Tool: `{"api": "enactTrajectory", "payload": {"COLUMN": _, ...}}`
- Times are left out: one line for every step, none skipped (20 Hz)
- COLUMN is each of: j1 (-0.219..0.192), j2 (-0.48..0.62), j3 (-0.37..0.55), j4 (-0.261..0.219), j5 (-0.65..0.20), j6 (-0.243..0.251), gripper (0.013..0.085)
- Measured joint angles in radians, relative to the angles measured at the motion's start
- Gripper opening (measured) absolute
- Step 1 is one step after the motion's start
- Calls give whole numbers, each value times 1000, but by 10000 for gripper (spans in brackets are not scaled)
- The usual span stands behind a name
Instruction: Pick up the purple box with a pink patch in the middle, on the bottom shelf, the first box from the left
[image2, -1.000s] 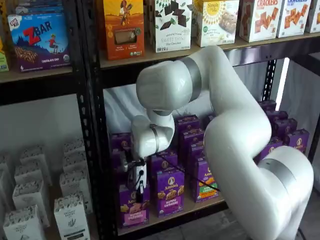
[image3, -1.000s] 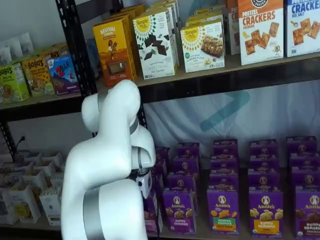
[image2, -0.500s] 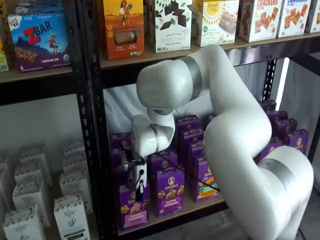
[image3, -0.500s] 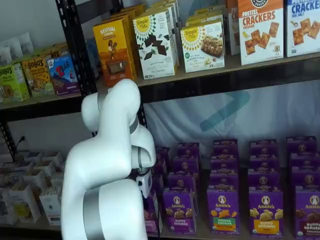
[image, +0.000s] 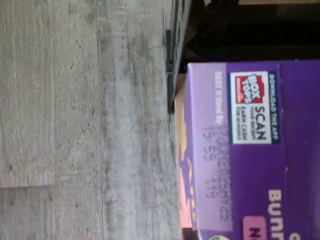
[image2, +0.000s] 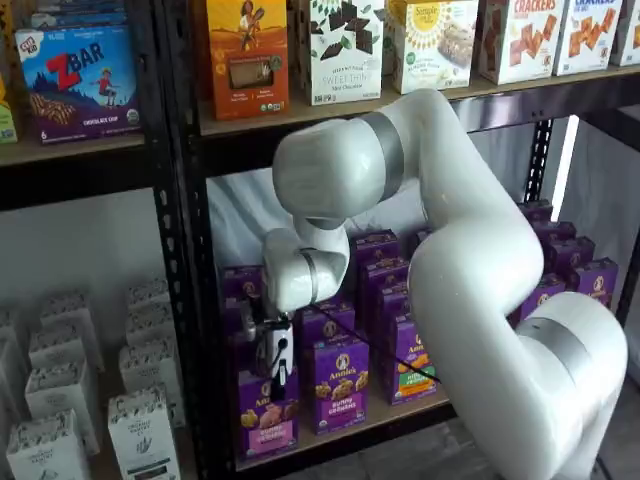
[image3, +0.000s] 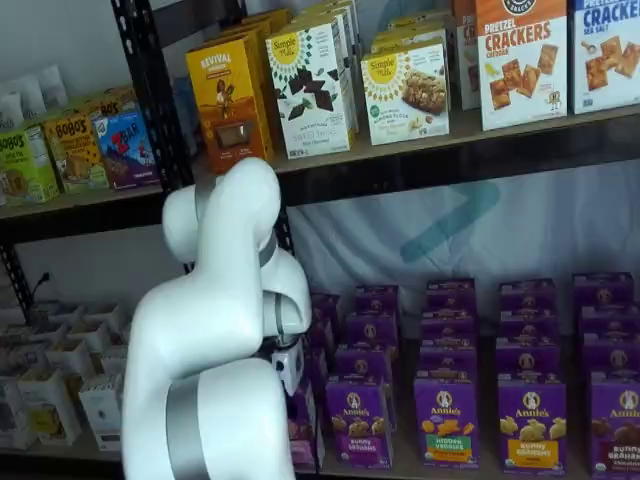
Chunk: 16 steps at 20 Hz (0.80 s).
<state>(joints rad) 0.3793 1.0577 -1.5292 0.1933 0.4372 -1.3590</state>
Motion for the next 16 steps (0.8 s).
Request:
{"api": "enactTrajectory", "payload": {"j1": 1, "j2": 0, "j3": 0, "j4": -4, "j5": 0, "j6": 4, "gripper": 290}}
{"api": "enactTrajectory", "payload": {"j1": 1, "j2": 0, "j3": 0, "j4": -6, "j5": -1, "j6": 7, "gripper": 290}}
{"api": "enactTrajectory", "payload": {"j1": 2, "j2": -1, "j3": 1, "j4": -7, "j5": -2, "j6": 8, "gripper": 290}}
{"api": "enactTrajectory", "payload": {"j1": 3, "j2": -5, "j3": 6, "j4": -6, "j5": -5, "j6": 8, "gripper": 290}}
{"api": "enactTrajectory", "payload": {"j1": 4, "j2": -9, "j3": 13, "j4": -7, "j5": -8, "j6": 10, "gripper": 290}}
{"api": "enactTrajectory", "payload": {"j1": 5, "j2": -15, "j3": 21, "j4": -9, "j5": -10, "j6": 13, "gripper": 290}}
{"api": "enactTrajectory", "payload": {"j1": 7, "j2": -24, "j3": 33, "j4": -13, "j5": -12, "j6": 17, "gripper": 290}}
{"api": "enactTrajectory", "payload": {"j1": 8, "j2": -33, "j3": 47, "j4": -17, "j5": -16, "j6": 22, "gripper": 290}}
{"api": "enactTrajectory", "payload": {"j1": 10, "j2": -44, "j3": 63, "j4": -21, "j5": -21, "j6": 27, "gripper": 290}}
{"api": "enactTrajectory", "payload": {"j1": 11, "j2": -57, "j3": 82, "j4": -26, "j5": -26, "j6": 32, "gripper": 290}}
{"api": "enactTrajectory", "payload": {"j1": 12, "j2": -71, "j3": 102, "j4": -28, "j5": -30, "j6": 35, "gripper": 290}}
{"api": "enactTrajectory", "payload": {"j1": 13, "j2": -84, "j3": 120, "j4": -31, "j5": -34, "j6": 38, "gripper": 290}}
{"api": "enactTrajectory", "payload": {"j1": 15, "j2": -99, "j3": 142, "j4": -33, "j5": -40, "j6": 41, "gripper": 290}}
{"api": "enactTrajectory", "payload": {"j1": 16, "j2": -122, "j3": 173, "j4": -32, "j5": -50, "j6": 41, "gripper": 290}}
{"api": "enactTrajectory", "payload": {"j1": 17, "j2": -141, "j3": 200, "j4": -32, "j5": -59, "j6": 42, "gripper": 290}}
{"api": "enactTrajectory", "payload": {"j1": 19, "j2": -163, "j3": 229, "j4": -38, "j5": -69, "j6": 48, "gripper": 290}}
